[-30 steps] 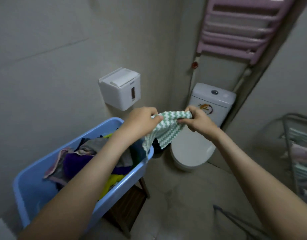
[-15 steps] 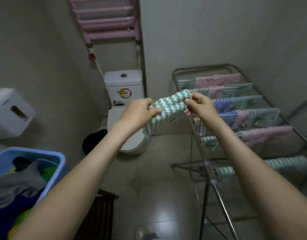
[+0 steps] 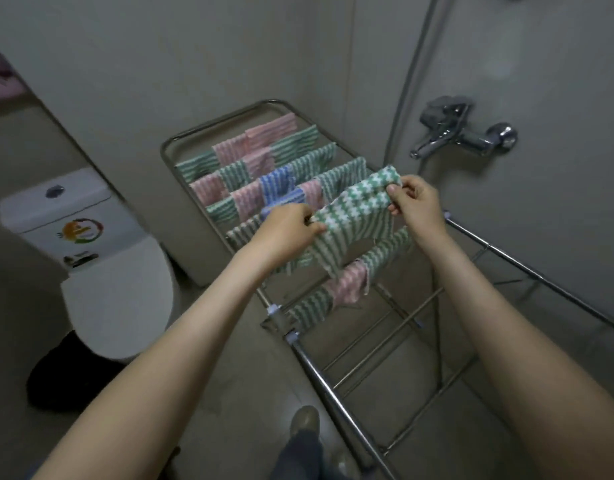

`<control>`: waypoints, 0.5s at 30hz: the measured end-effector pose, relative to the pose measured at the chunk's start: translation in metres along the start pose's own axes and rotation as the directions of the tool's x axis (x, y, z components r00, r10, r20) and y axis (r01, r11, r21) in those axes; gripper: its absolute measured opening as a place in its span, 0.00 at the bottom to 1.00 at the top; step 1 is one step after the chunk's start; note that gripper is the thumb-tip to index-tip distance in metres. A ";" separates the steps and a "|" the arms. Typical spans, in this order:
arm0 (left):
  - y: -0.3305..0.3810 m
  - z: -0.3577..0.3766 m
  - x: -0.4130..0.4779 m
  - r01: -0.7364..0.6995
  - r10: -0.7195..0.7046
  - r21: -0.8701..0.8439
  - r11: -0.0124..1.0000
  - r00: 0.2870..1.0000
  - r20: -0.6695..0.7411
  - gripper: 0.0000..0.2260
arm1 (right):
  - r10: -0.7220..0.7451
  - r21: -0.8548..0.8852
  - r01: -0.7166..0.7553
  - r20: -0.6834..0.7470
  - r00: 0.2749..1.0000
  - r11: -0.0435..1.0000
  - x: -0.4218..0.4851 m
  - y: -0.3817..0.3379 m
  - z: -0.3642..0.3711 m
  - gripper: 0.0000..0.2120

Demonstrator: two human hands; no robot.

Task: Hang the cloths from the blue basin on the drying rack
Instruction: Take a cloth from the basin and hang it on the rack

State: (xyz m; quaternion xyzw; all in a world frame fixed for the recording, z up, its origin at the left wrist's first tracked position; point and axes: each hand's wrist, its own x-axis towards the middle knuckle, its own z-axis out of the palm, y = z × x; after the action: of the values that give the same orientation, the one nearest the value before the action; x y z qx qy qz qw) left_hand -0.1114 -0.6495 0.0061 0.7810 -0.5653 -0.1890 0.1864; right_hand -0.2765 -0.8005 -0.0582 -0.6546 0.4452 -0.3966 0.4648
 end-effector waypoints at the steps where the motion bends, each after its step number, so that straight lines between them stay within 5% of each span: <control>1: 0.010 0.007 0.009 -0.028 0.027 0.005 1.000 0.999 0.028 0.19 | 0.018 -0.019 -0.019 -0.042 0.999 1.000 0.003 0.006 -0.012 0.10; 8: 0.052 0.059 0.079 -0.134 0.147 -0.073 0.988 0.966 0.212 0.19 | 0.144 -0.162 -0.195 -0.279 0.949 0.967 0.034 0.056 -0.072 0.07; 15: 0.052 0.114 0.147 -0.099 0.126 -0.090 0.991 0.915 0.382 0.19 | 0.290 -0.372 -0.380 -0.277 0.916 0.847 0.063 0.109 -0.081 0.06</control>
State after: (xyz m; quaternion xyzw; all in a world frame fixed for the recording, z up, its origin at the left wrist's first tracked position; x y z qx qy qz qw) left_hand -0.1685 -0.8139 -0.0783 0.6875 -0.6283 -0.3475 0.1084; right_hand -0.3573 -0.8998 -0.1360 -0.6049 0.6741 -0.2710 0.3261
